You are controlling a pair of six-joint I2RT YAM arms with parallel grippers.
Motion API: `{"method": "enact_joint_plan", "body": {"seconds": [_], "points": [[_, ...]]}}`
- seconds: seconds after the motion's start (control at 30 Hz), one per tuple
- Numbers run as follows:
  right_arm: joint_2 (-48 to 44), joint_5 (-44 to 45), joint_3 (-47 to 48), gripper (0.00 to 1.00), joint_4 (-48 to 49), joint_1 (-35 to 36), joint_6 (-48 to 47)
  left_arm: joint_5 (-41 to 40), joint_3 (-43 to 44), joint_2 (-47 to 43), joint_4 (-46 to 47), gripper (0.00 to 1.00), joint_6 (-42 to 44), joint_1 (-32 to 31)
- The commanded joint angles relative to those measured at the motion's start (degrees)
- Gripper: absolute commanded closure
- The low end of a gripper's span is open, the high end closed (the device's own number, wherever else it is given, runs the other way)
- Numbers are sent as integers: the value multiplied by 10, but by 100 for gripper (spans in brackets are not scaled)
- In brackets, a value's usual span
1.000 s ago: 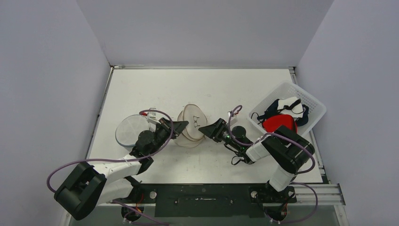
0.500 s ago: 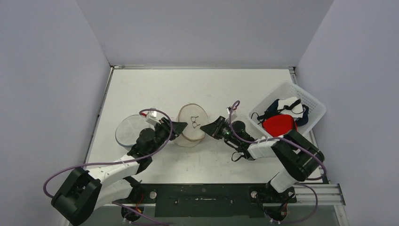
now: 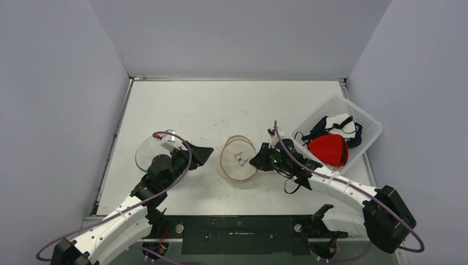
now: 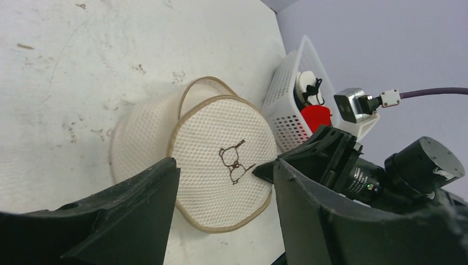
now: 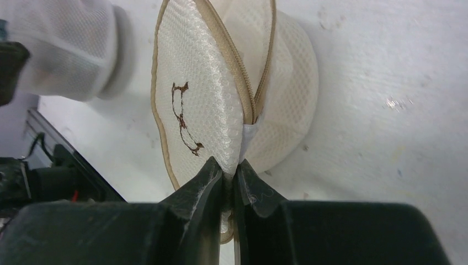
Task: Unzip the laundry bag and remove the bra
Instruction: Close the laundry bag at the center of the board.
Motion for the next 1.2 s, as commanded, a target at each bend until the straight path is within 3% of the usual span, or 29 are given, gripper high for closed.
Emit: {"method": "enact_joint_plan", "body": {"seconds": [0.0,0.13,0.27,0.43,0.7,0.93,1.17], "points": [[-57,21,10,95,-159,-2,-46,-3,29,-56,-123,39,46,-7],[-118,15,-32,95,-157,-4,-24,10,23,-97,-125,39,64,-21],[-179,4,-96,95,-45,-13,42,22,19,-88,-89,39,64,-27],[-135,43,-108,95,-17,-16,88,32,34,-30,-32,39,60,-57],[-62,96,-94,95,-64,-17,77,-32,105,148,47,48,140,-198],[-49,120,-88,95,-98,-12,80,-30,170,328,74,67,185,-209],[-52,120,-81,94,-105,-3,91,-61,218,445,54,76,219,-215]]}}
